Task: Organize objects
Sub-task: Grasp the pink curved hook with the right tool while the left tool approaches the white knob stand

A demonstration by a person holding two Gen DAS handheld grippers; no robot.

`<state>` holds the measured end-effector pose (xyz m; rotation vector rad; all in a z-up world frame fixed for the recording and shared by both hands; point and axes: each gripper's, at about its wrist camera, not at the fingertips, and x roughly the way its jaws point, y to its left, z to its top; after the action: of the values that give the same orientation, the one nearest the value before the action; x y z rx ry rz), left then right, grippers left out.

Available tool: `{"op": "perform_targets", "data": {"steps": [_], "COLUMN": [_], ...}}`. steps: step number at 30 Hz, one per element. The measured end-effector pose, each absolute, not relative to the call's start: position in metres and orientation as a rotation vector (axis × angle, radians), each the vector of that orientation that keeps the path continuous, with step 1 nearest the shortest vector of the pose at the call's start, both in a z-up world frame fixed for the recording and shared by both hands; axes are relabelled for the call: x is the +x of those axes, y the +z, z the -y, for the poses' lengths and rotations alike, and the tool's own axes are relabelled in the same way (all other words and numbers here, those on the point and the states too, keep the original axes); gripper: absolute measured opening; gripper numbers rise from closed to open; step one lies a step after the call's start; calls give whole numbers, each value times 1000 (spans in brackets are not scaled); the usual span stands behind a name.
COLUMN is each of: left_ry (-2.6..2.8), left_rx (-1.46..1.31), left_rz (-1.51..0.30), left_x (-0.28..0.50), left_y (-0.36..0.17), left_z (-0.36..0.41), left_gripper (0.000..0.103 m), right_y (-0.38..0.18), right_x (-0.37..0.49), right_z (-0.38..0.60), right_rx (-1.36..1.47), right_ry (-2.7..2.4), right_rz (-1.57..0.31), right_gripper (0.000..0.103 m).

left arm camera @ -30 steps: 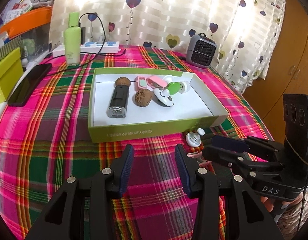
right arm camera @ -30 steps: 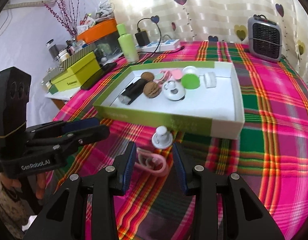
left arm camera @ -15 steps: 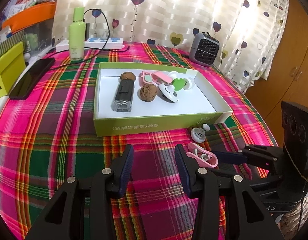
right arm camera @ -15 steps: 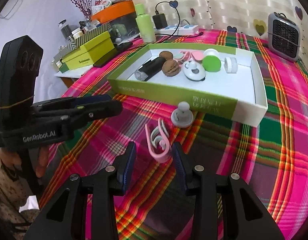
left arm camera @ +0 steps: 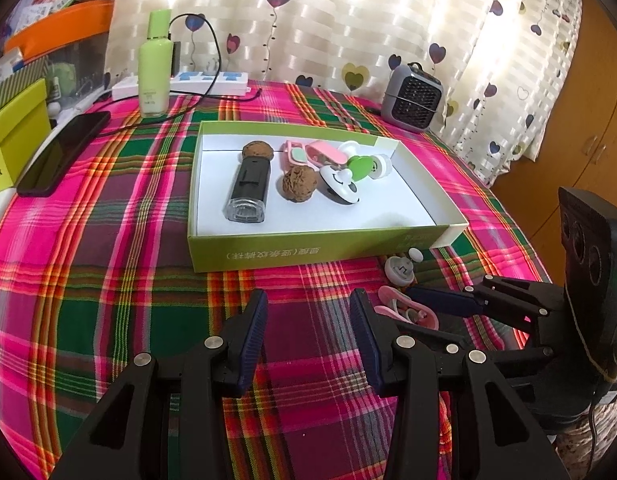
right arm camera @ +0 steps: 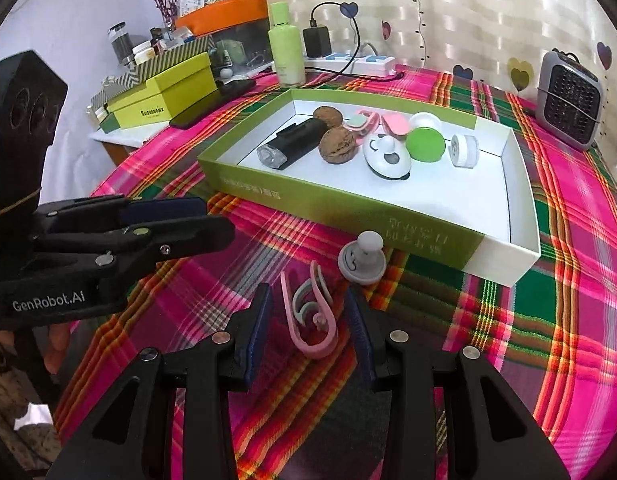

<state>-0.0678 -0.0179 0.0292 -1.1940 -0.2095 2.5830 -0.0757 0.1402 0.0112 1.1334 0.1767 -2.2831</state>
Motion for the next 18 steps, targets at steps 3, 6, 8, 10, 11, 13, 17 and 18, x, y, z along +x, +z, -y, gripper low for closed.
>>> {"op": "perform_targets", "data": {"steps": [3, 6, 8, 10, 11, 13, 17, 18], "left_ry": [2582, 2575, 2568, 2558, 2554, 2544, 2529, 2525], "left_rx": [-1196, -1198, -1199, -1199, -1199, -1195, -1193, -1193], "left_rz": [204, 199, 194, 185, 183, 179, 167, 162], "left_x": [-68, -69, -70, -71, -72, -72, -76, -77], "left_y": [29, 29, 29, 29, 29, 29, 30, 30], "left_z": [17, 14, 11, 6, 5, 0, -9, -11], "left_gripper": [41, 41, 41, 41, 41, 41, 41, 41], "right_y": [11, 11, 11, 12, 12, 12, 11, 12], "right_x": [-74, -72, -71, -69, -68, -67, -63, -62], "right_z": [-140, -144, -147, -152, -155, -160, -172, -176], "right_rx": [1133, 1134, 1137, 1138, 1139, 1145, 1163, 1166], "right_ry": [-2300, -2315, -2323, -2331, -2337, -2344, -2364, -2372], "right_rz": [-209, -203, -195, -180, -172, -164, -157, -149], "right_gripper": [25, 24, 24, 24, 24, 24, 24, 24]}}
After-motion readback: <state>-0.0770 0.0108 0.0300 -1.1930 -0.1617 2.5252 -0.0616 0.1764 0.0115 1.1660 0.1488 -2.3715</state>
